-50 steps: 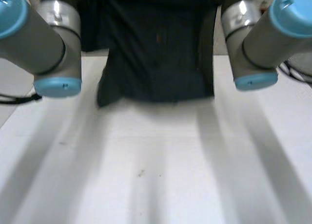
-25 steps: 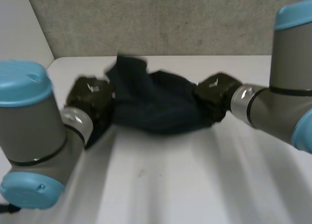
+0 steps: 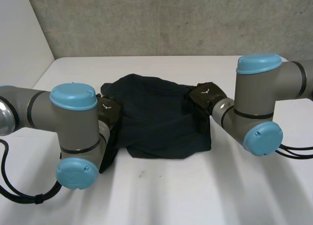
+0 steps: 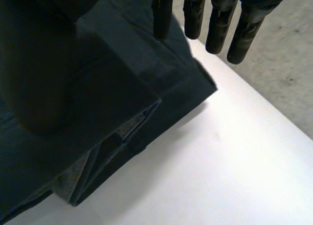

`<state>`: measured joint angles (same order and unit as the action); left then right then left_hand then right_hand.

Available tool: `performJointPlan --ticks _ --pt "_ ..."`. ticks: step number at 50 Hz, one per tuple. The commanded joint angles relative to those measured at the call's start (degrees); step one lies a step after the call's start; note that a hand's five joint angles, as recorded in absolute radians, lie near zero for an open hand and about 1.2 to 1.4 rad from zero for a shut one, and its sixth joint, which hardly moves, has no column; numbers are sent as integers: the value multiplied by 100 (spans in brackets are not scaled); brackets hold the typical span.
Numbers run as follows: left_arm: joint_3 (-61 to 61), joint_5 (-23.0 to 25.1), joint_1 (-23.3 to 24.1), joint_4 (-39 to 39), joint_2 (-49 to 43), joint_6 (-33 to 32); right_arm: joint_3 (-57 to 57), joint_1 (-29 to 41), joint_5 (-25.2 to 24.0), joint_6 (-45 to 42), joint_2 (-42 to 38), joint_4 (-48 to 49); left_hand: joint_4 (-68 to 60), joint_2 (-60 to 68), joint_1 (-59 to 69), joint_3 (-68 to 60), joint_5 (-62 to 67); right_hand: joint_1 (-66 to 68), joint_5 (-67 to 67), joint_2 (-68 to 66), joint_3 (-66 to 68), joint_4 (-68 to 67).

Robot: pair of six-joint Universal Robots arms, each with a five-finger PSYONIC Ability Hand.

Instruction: Fold the shorts.

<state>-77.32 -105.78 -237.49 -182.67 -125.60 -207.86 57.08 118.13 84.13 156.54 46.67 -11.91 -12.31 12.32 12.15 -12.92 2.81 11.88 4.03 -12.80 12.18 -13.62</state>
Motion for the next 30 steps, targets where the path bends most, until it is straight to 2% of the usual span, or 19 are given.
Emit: performJointPlan --ticks 1,5,10,14,15,18,23,25,26,30 --pt "-547 -320 -139 91 1449 -133 1814 -123 -203 272 1958 962 226 -228 -211 288 -276 -188 -403 280 -218 362" --pt "-942 -259 -289 100 2231 95 2632 -220 -554 289 2626 1112 176 -178 -161 238 -226 306 91 -214 276 -132" --pt "-1654 39 -412 109 2996 596 3737 -343 -994 254 3355 1156 -9 7 24 53 -41 2154 1940 -2063 2124 -1980" --pt "-2409 698 -666 100 3401 729 4389 -475 -1196 245 3646 1226 -127 125 142 -65 77 3130 2916 -3039 3100 -2956" --pt "-2681 978 -841 91 3480 729 4495 -484 -1223 245 3673 1226 -211 209 226 -149 161 3167 2953 -3075 3137 -2993" --pt "-2999 1366 -1132 65 3507 729 4838 -519 -1302 237 3682 1226 -380 378 395 -318 329 3251 3037 -3159 3221 -3077" --pt "-3500 2218 -1834 -259 3419 703 5208 -510 -1328 96 3577 1498 -430 428 445 -368 380 2833 2619 -2742 2804 -2659" --pt "-3562 2395 -1941 -427 3332 685 5287 -484 -1329 52 3489 1717 -430 428 445 -368 380 1962 1747 -1870 1932 -1788" --pt "-3571 2457 -1985 -497 3253 676 5314 -467 -1268 17 3263 1945 -430 428 445 -368 380 841 626 -749 811 -667" --pt "-3483 2527 -2065 -726 2761 527 5244 -440 -1249 -18 2681 2403 -380 378 395 -318 330 577 362 -485 547 -403"
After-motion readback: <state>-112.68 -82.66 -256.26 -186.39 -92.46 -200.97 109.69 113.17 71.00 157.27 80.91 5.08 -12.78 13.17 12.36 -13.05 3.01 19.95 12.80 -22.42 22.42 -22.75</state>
